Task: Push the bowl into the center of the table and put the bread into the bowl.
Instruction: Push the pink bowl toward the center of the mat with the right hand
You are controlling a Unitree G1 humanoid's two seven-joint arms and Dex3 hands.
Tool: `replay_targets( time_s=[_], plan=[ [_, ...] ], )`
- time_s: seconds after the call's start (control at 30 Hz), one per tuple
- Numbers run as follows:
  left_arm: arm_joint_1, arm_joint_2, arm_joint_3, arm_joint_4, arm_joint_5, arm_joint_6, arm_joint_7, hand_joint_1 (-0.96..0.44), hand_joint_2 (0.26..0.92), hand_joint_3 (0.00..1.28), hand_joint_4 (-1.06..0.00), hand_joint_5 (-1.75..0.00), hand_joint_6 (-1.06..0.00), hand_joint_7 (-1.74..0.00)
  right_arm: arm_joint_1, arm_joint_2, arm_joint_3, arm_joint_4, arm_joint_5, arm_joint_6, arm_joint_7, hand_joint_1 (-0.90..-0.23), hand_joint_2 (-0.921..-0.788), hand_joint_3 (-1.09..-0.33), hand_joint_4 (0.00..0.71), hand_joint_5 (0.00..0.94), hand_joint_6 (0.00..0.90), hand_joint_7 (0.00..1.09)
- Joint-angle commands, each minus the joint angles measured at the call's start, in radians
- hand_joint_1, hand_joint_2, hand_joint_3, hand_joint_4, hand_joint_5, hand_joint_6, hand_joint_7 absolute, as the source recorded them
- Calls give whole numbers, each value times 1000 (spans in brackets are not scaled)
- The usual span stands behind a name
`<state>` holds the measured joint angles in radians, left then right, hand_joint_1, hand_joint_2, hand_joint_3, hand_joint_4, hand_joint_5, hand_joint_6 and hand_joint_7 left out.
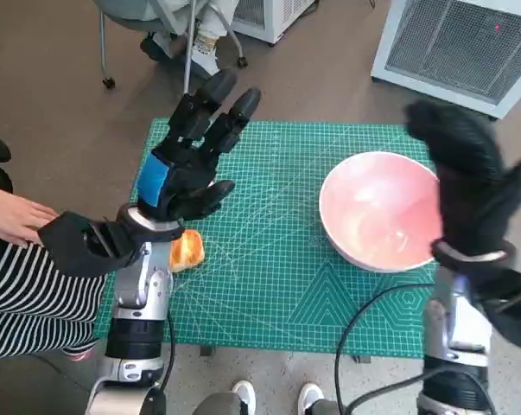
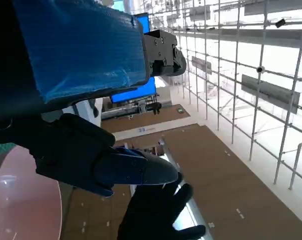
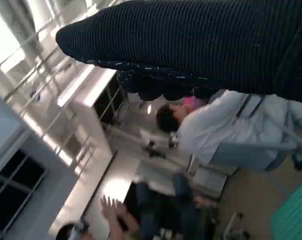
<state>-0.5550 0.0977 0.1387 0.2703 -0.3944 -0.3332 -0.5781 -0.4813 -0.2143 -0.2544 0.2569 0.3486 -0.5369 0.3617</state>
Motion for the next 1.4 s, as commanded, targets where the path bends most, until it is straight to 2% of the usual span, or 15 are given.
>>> replay_targets(
  time_s=[0.03,0.13,0.3,0.37,0.57,0.73,0.83,1.0,1.17,1.4],
  plan=[
    [0,0,8,18,-3,-23,-3,-573,921,262,-163,-6,0,-355,-29,-45,-62,147,-52,-53,-62,-677,-921,-710,144,0,58,420],
    [0,-1,11,29,-4,-31,-4,-575,921,259,-164,-6,-2,-356,-54,-79,-99,266,-107,-87,-142,-680,-921,-740,139,0,18,465],
    [-4,0,16,48,-9,-41,-7,-576,921,257,-164,-6,-4,-355,-98,-114,-127,445,-143,-124,-219,-677,-921,-775,114,1,2,418],
    [-4,0,18,50,-8,-44,-7,-578,921,257,-165,-6,-5,-354,-120,-127,-137,529,-140,-120,-234,-667,-921,-790,102,1,0,392],
    [-3,3,26,54,-13,-42,-9,-582,921,258,-165,-5,-7,-351,-164,-146,-159,714,-106,-87,-225,-628,-921,-834,72,0,-1,339],
    [-7,7,37,68,-17,-47,-14,-587,921,254,-165,-4,-11,-344,-182,-140,-165,822,-99,-54,-215,-591,-921,-878,50,0,-1,301],
    [-8,10,43,72,-17,-50,-14,-593,921,252,-166,-4,-16,-336,-190,-134,-158,879,-112,-35,-227,-585,-921,-890,46,0,-1,283],
    [-13,20,57,85,-19,-62,-16,-603,921,249,-169,-2,-45,-285,-201,-101,-153,941,-115,0,-236,-576,-921,-900,49,2,5,274],
    [-13,25,67,90,-21,-74,-17,-610,921,249,-171,-2,-68,-246,-211,-72,-139,975,-125,34,-228,-576,-921,-889,54,4,17,271],
    [-14,26,73,99,-17,-94,-15,-605,921,266,-172,-1,-100,-196,-222,-31,-132,995,-119,64,-212,-578,-921,-853,62,5,50,264]
  ],
)
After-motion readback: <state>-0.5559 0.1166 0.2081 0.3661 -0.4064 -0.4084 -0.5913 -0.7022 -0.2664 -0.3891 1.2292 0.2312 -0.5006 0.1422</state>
